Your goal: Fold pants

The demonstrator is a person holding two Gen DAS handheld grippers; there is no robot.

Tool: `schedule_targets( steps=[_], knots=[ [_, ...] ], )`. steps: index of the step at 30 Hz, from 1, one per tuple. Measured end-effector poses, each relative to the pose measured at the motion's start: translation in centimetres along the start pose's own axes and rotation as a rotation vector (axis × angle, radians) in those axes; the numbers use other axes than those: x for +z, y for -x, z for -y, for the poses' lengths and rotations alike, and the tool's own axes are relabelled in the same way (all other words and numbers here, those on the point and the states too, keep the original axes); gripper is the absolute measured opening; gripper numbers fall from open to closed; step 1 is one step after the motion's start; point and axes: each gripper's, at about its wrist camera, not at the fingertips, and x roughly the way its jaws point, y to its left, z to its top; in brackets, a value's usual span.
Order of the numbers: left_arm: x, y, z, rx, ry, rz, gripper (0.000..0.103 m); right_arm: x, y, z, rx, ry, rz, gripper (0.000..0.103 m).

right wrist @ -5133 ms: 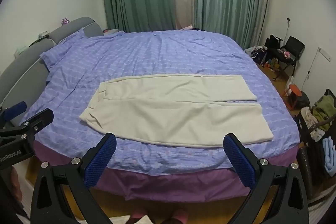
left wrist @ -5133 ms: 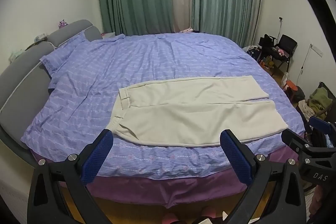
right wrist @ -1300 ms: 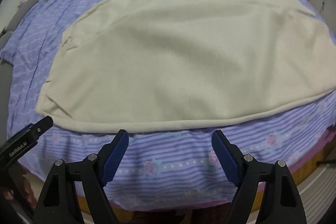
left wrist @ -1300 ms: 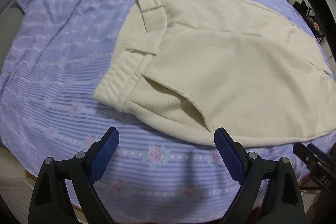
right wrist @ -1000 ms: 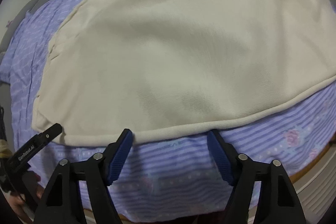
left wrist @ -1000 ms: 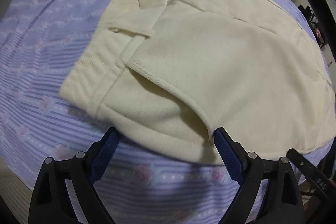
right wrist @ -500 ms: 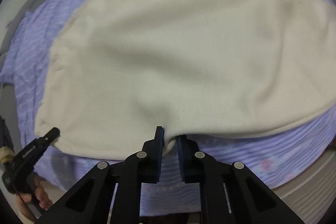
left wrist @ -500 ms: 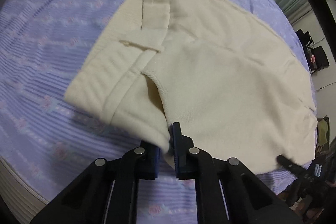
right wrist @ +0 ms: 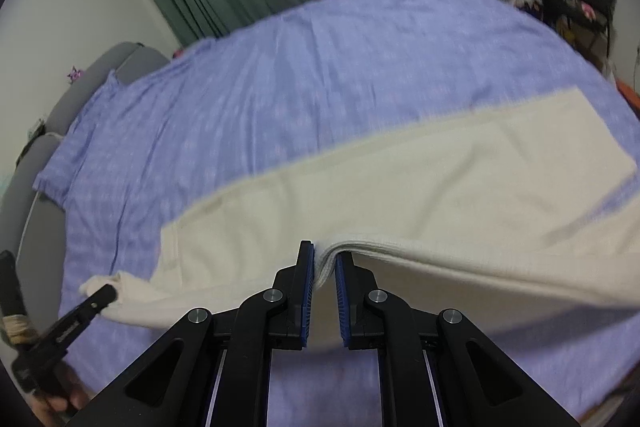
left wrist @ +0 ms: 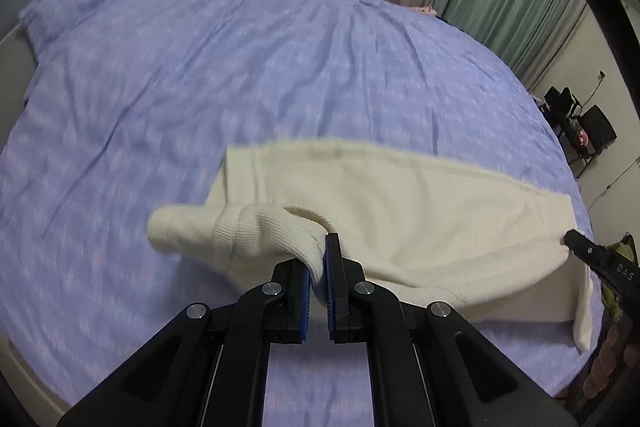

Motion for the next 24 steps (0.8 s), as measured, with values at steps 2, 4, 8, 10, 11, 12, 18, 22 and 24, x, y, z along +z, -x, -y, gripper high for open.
schedule_targets(
  steps=[2, 4, 8, 10, 11, 12, 18, 22, 24],
  knots=[
    [2.4, -1.5, 0.4, 0.005, -0.014, 0.001, 0.008, 2.1, -1.5, -0.3, -0.008, 0.002, 0.009, 0.012],
    [4.8, -3.5, 0.6, 0.005, -0.028, -0.008, 0.008, 4.0, -3.5, -0.2, -0.026, 0.008, 0.006, 0.012],
    [8.1, -8.7, 0.8, 0.030, -0.060, -0.068, 0.008, 6.8, -8.3, -0.4, -0.053, 0.025, -0.037, 0.012],
    [9.2, -11.1, 0.8, 0.040, -0.080, -0.102, 0.008, 7.7, -10.8, -0.7, -0.083, 0.055, -0.067, 0.012],
    [9.6, -12.6, 0.8, 0.047, -0.078, -0.127, 0.009, 8.1, -12.2, -0.8, -0.095, 0.074, -0.091, 0.012],
    [9.8, -13.7, 0.6, 0.049, -0.074, -0.145, 0.009, 8.2, -13.1, -0.9, -0.107, 0.087, -0.109, 0.012],
    [9.6, -18.3, 0.0, 0.079, -0.061, -0.268, 0.014, 8.2, -17.5, -1.2, -0.171, 0.136, -0.210, 0.017],
    [9.9, -17.2, -0.4, 0.064, -0.030, -0.235, 0.060, 7.8, -17.5, -1.8, -0.131, 0.139, -0.224, 0.055],
    [10.3, -15.2, -0.8, 0.085, -0.012, -0.147, 0.081, 7.7, -16.5, -2.5, -0.100, 0.146, -0.194, 0.065]
  ],
)
